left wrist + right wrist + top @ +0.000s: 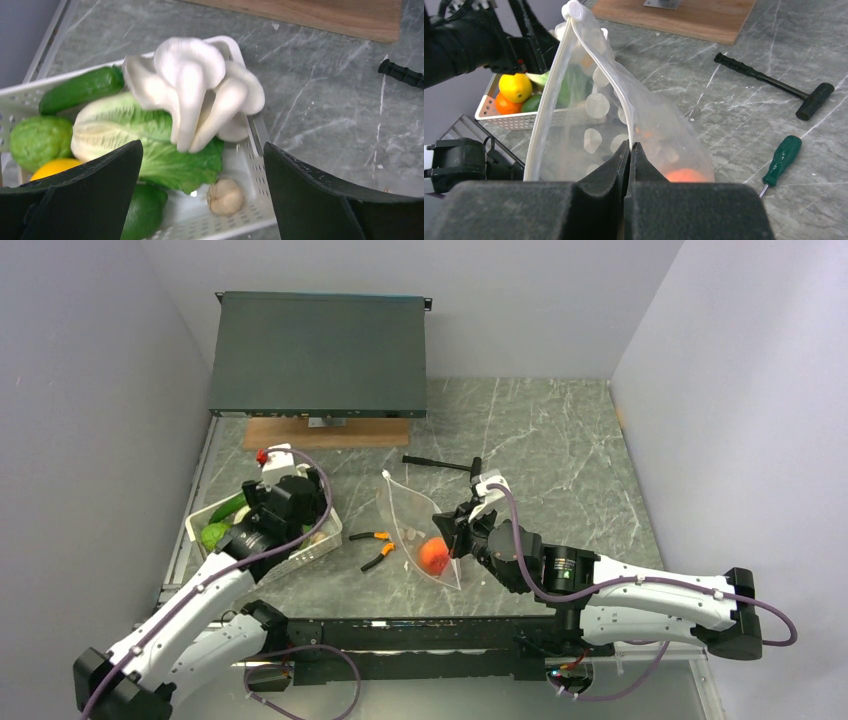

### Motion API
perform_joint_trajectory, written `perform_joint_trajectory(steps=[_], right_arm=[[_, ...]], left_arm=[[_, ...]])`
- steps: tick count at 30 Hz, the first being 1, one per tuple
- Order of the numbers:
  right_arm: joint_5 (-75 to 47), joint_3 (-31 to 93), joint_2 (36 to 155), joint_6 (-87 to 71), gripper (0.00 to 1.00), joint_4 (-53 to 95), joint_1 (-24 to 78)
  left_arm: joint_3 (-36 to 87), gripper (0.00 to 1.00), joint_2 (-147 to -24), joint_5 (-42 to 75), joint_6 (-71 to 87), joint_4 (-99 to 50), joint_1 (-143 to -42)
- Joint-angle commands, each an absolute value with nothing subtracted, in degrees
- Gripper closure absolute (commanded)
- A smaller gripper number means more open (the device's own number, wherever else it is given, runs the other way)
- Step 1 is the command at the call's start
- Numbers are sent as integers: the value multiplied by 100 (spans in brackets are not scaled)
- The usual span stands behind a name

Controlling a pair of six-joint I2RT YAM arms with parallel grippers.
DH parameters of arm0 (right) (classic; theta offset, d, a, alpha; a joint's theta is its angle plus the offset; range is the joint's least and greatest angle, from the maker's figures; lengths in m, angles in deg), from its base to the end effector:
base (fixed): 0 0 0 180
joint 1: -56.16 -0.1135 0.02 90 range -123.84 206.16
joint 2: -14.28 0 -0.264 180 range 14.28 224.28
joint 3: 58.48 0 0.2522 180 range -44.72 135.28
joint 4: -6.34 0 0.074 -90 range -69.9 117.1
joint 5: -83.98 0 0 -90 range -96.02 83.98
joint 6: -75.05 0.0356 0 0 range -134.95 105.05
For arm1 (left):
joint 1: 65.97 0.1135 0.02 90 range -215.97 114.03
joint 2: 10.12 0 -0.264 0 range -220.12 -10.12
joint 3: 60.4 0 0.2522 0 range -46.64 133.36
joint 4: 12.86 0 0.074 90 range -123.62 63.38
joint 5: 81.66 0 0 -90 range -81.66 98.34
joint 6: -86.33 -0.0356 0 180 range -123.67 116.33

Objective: Place the food in the zip-top bag and seal the zipper
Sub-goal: Pick up the fake vegetable from the bin.

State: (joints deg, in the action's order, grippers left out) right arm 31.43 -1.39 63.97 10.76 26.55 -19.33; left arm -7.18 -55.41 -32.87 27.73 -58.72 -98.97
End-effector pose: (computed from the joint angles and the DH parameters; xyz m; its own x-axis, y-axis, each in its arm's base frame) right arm 0.0708 0.1873 0.3246 -0.3190 0.1419 -0.9371 -0.5345 0.7895 0.3015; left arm 0.1499 -0.0694 0.2740 -0.4264 -0.1904 -0.8842 -0.2909 0.9545 -0.0653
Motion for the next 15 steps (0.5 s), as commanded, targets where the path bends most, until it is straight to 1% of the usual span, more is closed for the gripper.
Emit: perform_joint_trajectory(steps=[1, 3, 5, 7, 11, 15], right_arm=[[3288, -116, 6295, 1045, 100, 2580, -1934], [3335, -98, 6311, 1016, 100, 2625, -1934], [3368, -100, 6298, 998, 100, 2642, -1934], [3388, -112, 6276, 981, 100, 2634, -1934], [3398, -137, 6275, 969, 100, 2563, -1936], [3390, -83, 6384, 942, 100, 2535, -1937]], left_arm=[[-568, 8, -6004, -2660, 1795, -4798, -9538], [-459, 13, -6264, -2393, 1757, -4906, -9366], [-333, 14, -6533, -1861, 1514, -4949, -9228], [-105, 11, -6817, -1511, 1185, -5254, -9172], [77, 4, -6984, -1721, 812, -5563, -9143], [-218, 5, -6724, -1651, 555, -5334, -9080]])
